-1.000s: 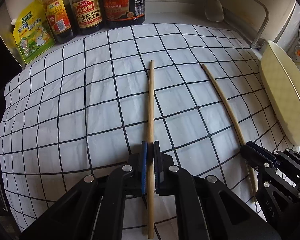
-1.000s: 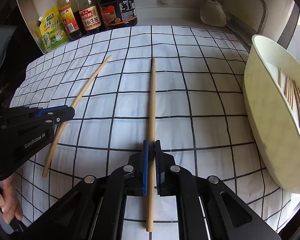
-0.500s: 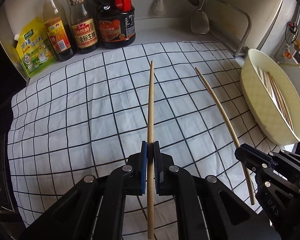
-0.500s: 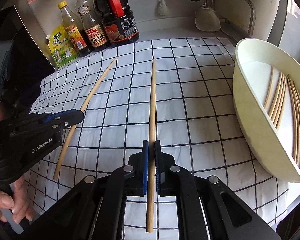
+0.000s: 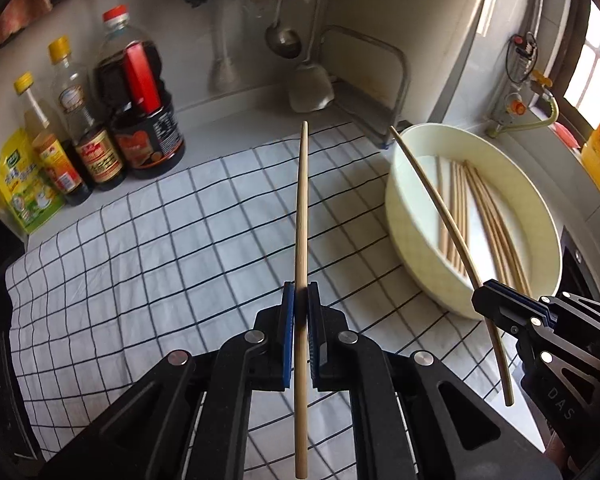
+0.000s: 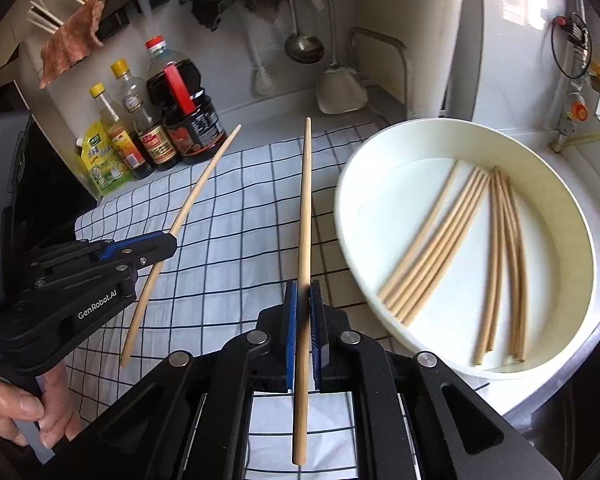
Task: Organize utensils
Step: 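Carry the chopstick in the right tool over the white basin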
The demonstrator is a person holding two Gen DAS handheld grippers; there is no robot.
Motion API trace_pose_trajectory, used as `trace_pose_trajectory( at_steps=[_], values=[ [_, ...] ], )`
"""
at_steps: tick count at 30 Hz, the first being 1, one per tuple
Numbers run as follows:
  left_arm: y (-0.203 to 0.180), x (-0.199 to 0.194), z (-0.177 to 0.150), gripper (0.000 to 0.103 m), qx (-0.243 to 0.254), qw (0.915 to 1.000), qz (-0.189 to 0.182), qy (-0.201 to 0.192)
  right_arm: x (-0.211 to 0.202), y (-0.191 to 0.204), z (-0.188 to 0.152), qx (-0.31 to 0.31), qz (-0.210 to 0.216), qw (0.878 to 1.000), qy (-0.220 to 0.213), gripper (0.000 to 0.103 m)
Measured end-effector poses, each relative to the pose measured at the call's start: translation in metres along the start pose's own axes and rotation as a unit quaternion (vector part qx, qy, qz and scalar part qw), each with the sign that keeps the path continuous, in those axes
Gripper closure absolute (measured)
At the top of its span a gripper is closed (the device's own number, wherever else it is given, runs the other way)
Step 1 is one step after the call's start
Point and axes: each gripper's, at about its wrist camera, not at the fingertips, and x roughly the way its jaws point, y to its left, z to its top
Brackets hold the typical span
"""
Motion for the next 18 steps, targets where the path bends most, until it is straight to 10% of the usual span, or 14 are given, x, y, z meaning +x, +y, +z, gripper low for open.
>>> trace_pose_trajectory(
  at_steps=[18],
  values=[
    [-0.152,0.057,0.082,0.096,0.126,0.9880,-0.084,0.027,-0.005,-0.148,0.016,0.125,-0.081,0.989,-0.016,0.097]
  ],
)
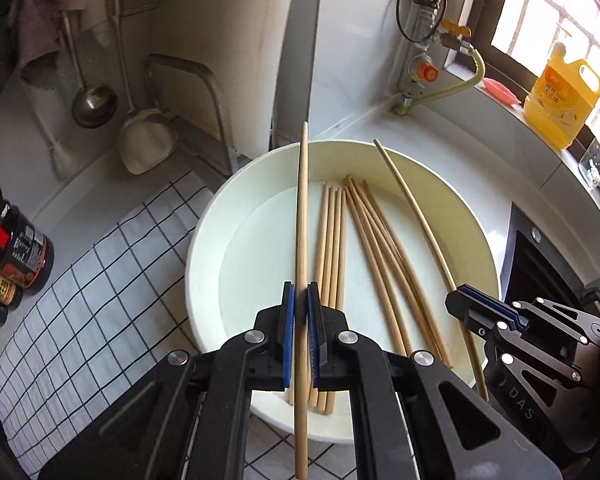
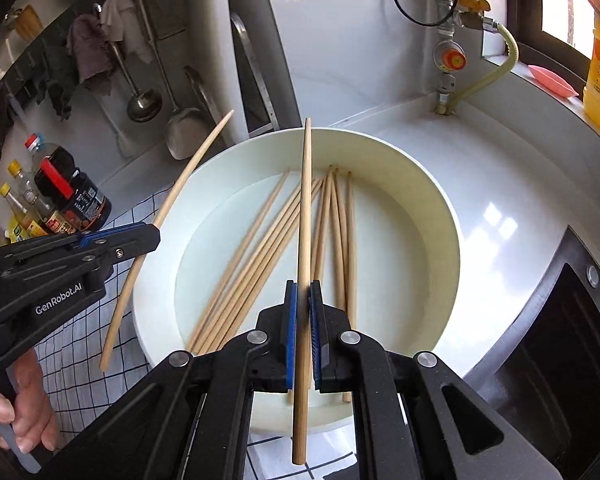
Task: Organize utensils
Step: 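Carry the chopstick in the right tool over the white basin, then open the right tool to drop the chopstick into the basin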
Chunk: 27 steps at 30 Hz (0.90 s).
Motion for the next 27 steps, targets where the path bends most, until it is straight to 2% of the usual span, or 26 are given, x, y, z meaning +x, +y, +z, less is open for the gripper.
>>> trace_pose_trajectory(
  at_steps=[9,13,15,17,19,20,27],
  values=[
    [-0.012,0.042,0.018,0.096,0.033,0.9988,-0.004,0.037,0.030,-0.019,0.009,0.033,-0.008,0.999,0.026,0.097],
    [-0.006,0.047,0.020,0.093,0.019,0.9988,-0.009,0.045,0.037,-0.021,0.011,0.033,-0.011,0.999,0.039,0.097],
    [-0.003,0.046,0.020,0.080,0.009,0.9990,-0.007,0.044,0.035,-0.022,0.012,0.034,-0.015,0.999,0.037,0.096],
    [0.001,0.041,0.021,0.051,0.000,0.9993,-0.001,0.038,0.031,-0.024,0.012,0.036,-0.018,0.999,0.032,0.091],
    [0.004,0.033,0.021,0.030,-0.008,0.9997,0.007,0.024,0.024,-0.026,0.011,0.039,-0.020,0.999,0.026,0.086],
    [0.006,0.028,0.021,0.024,-0.012,0.9997,0.011,0.017,0.021,-0.027,0.011,0.040,-0.020,0.999,0.024,0.084],
    [0.015,0.005,0.017,0.024,-0.025,0.9993,0.026,0.003,0.002,-0.023,0.003,0.036,-0.021,0.999,0.021,0.076]
  ],
)
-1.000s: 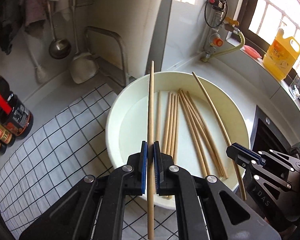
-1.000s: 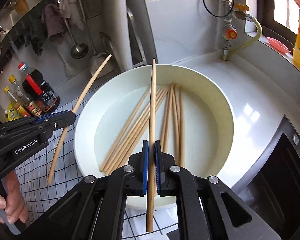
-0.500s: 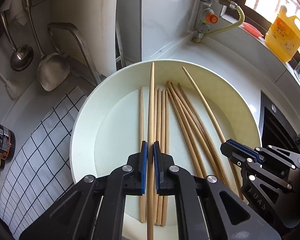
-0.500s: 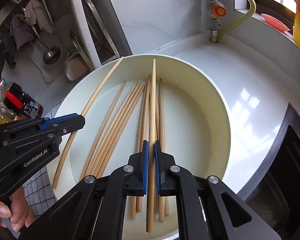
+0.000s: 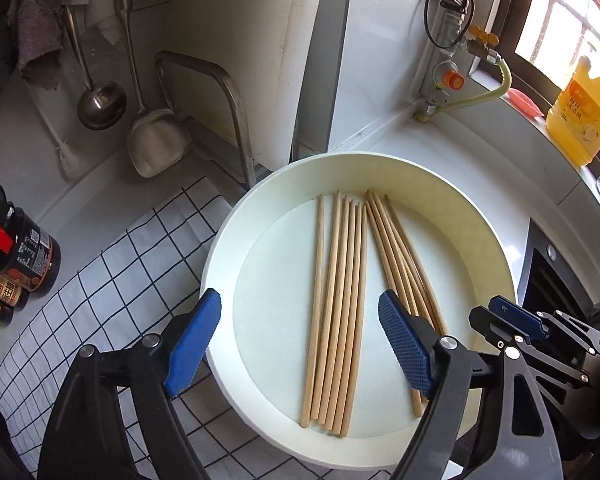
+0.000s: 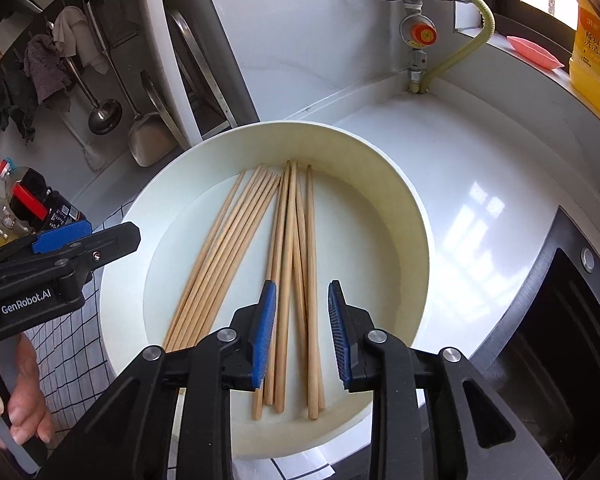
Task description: Organize utensils
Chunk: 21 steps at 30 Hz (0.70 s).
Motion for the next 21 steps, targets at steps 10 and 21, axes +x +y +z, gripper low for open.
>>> trace_pose_trajectory(
  at_steps=[10,21],
  values=[
    [0.000,-0.026,-0.016,0.023,0.005,0.9998,0.014,-0.012,-0.021,0.009,-0.011,-0.003,-0.006,1.000,-0.008,0.070],
    [-0.005,-0.040,-0.030,0.020,0.013,0.9997,0.010,-0.015,-0.042,0.018,-0.013,-0.008,-0.021,0.999,-0.029,0.057]
  ],
)
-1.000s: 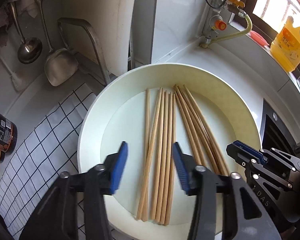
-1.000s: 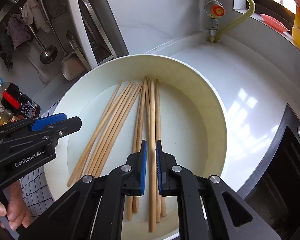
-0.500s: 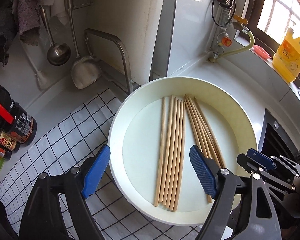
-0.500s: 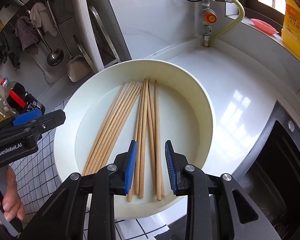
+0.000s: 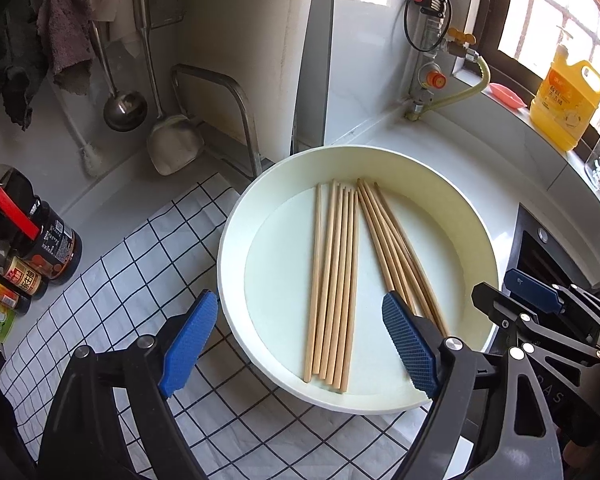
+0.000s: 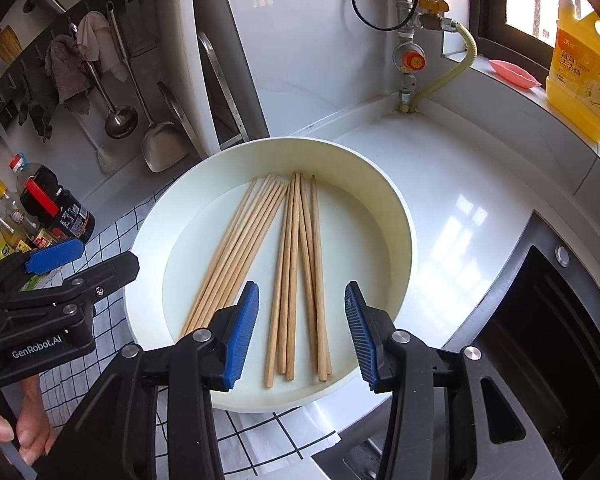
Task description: Organize utensils
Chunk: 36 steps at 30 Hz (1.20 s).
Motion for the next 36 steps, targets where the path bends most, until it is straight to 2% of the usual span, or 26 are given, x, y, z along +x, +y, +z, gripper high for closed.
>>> trace_pose_trajectory(
  at_steps=[6,36],
  values=[
    [0.004,-0.006,-0.003,0.016,-0.006,1.0000,0.004,-0.004,-0.006,0.002,0.000,-0.001,-0.009,1.000,-0.003,0.052],
    [0.011,-0.017,-0.006,0.015,-0.022,0.9996,0.005,-0.015,-0.015,0.007,-0.004,-0.005,-0.029,1.000,-0.007,0.051]
  ],
)
